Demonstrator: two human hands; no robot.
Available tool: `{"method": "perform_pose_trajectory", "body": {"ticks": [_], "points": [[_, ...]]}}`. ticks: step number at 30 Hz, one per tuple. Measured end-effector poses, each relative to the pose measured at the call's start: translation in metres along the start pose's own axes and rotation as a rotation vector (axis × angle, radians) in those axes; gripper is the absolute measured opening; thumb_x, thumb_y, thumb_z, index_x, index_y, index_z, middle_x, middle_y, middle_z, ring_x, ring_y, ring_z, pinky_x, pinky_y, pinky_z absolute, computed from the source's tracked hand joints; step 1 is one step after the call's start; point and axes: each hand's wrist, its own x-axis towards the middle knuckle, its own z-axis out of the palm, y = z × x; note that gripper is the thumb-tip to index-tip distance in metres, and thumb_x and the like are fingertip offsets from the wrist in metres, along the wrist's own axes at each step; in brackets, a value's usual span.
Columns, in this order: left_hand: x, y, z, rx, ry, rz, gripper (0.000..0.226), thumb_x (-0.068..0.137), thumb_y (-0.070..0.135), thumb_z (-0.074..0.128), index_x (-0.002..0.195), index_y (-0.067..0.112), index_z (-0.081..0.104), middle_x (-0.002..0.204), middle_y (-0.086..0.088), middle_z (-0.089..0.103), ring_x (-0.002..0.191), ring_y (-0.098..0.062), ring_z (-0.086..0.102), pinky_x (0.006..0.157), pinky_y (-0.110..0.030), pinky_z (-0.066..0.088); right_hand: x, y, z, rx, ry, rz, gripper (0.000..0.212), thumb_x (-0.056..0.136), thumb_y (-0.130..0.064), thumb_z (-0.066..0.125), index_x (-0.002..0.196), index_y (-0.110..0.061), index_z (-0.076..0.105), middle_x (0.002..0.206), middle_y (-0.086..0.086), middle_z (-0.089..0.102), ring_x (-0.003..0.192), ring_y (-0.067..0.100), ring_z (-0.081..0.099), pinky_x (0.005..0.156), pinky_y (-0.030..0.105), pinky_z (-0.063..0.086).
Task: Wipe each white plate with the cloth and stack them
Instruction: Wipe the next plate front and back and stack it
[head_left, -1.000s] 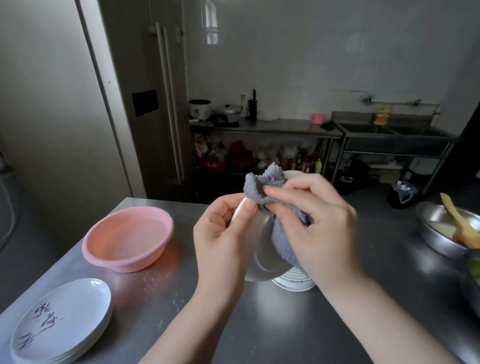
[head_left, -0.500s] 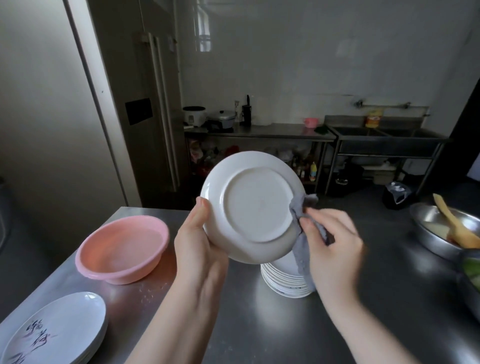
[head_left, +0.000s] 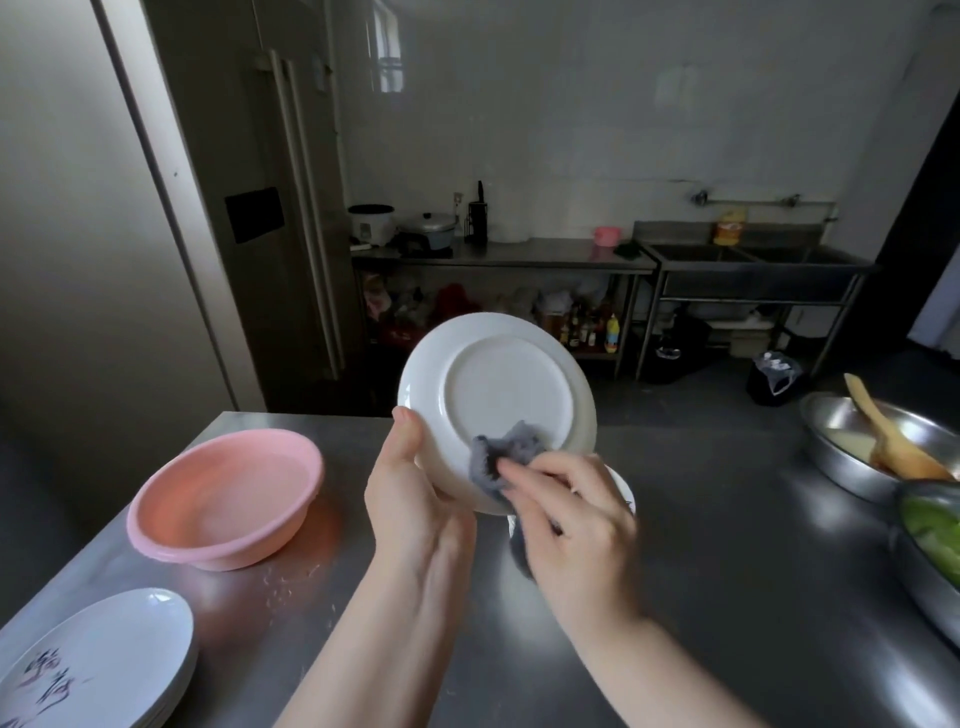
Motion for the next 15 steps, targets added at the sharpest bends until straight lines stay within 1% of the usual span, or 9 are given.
{"method": "perform_pose_trajectory", "body": {"ticks": [1, 2, 4, 5, 8, 10, 11, 13, 15], "points": [[-0.003, -0.004, 0.0, -0.009, -0.022, -0.046, 0.052, 0.095, 0.043, 0.056, 0.102, -0.007, 0.072, 0.09, -0.021, 0.074, 0.074, -0.029, 0.074, 0.061, -0.036, 0.06, -0.001, -0.006, 0.004, -0.004, -0.045, -0.04, 0.019, 0.082, -0.003, 0.068, 0.096, -0.014, 0.077, 0.082, 0.0, 0.064, 0.072, 0.02, 0.057, 0.062, 0.033, 0.05], [-0.005, -0.008, -0.001, -0.019, -0.043, -0.068, 0.055, 0.094, 0.044, 0.057, 0.105, -0.008, 0.07, 0.09, -0.021, 0.073, 0.074, -0.03, 0.074, 0.058, -0.034, 0.059, -0.001, -0.011, 0.008, -0.009, -0.088, -0.074, 0.021, 0.082, -0.003, 0.068, 0.096, -0.016, 0.077, 0.081, -0.001, 0.063, 0.071, 0.02, 0.056, 0.06, 0.032, 0.049], [-0.005, -0.012, -0.004, -0.021, -0.069, -0.034, 0.052, 0.094, 0.041, 0.058, 0.117, -0.004, 0.065, 0.102, -0.017, 0.072, 0.085, -0.028, 0.073, 0.063, -0.03, 0.058, 0.003, -0.017, 0.011, -0.017, -0.143, -0.101, 0.021, 0.083, -0.004, 0.066, 0.095, -0.018, 0.076, 0.079, -0.002, 0.061, 0.069, 0.019, 0.052, 0.054, 0.031, 0.046], [-0.004, -0.013, -0.006, -0.013, -0.087, 0.008, 0.049, 0.095, 0.038, 0.057, 0.117, -0.004, 0.065, 0.104, -0.016, 0.071, 0.088, -0.027, 0.072, 0.065, -0.029, 0.057, 0.007, -0.018, 0.011, -0.02, -0.155, -0.103, 0.02, 0.084, -0.006, 0.065, 0.095, -0.018, 0.076, 0.078, -0.003, 0.061, 0.069, 0.019, 0.052, 0.053, 0.032, 0.046], [-0.001, -0.015, -0.007, 0.021, -0.141, 0.132, 0.032, 0.099, 0.027, 0.052, 0.106, -0.003, 0.062, 0.088, -0.015, 0.066, 0.078, -0.022, 0.069, 0.064, -0.027, 0.056, 0.021, -0.022, 0.01, -0.016, -0.165, -0.078, 0.015, 0.082, -0.006, 0.068, 0.089, -0.017, 0.076, 0.077, -0.003, 0.06, 0.069, 0.02, 0.053, 0.051, 0.034, 0.047], [-0.003, -0.017, -0.009, 0.045, -0.161, 0.137, 0.029, 0.1, 0.025, 0.05, 0.098, -0.001, 0.062, 0.076, -0.012, 0.065, 0.069, -0.019, 0.068, 0.059, -0.024, 0.055, 0.029, -0.025, 0.011, -0.031, -0.16, -0.065, 0.012, 0.081, -0.006, 0.07, 0.085, -0.015, 0.077, 0.075, -0.001, 0.061, 0.068, 0.022, 0.054, 0.051, 0.035, 0.048], [-0.004, -0.017, -0.01, 0.051, -0.164, 0.129, 0.029, 0.1, 0.025, 0.05, 0.096, 0.0, 0.062, 0.074, -0.011, 0.066, 0.067, -0.019, 0.068, 0.058, -0.023, 0.055, 0.031, -0.026, 0.011, -0.037, -0.163, -0.067, 0.012, 0.08, -0.006, 0.071, 0.085, -0.015, 0.077, 0.075, -0.001, 0.061, 0.068, 0.022, 0.054, 0.051, 0.035, 0.048], [-0.003, -0.015, -0.011, 0.034, -0.148, 0.094, 0.031, 0.099, 0.026, 0.052, 0.101, -0.002, 0.064, 0.078, -0.013, 0.068, 0.069, -0.021, 0.07, 0.058, -0.024, 0.055, 0.029, -0.027, 0.01, -0.039, -0.188, -0.082, 0.012, 0.081, -0.006, 0.071, 0.086, -0.015, 0.076, 0.076, -0.001, 0.061, 0.069, 0.023, 0.054, 0.052, 0.035, 0.048], [-0.004, -0.012, -0.011, 0.02, -0.116, 0.044, 0.038, 0.098, 0.03, 0.055, 0.11, -0.005, 0.064, 0.092, -0.018, 0.072, 0.076, -0.025, 0.073, 0.058, -0.026, 0.057, 0.02, -0.024, 0.006, -0.051, -0.214, -0.114, 0.014, 0.081, -0.005, 0.07, 0.088, -0.016, 0.076, 0.078, -0.002, 0.06, 0.07, 0.022, 0.053, 0.052, 0.035, 0.048]]}}
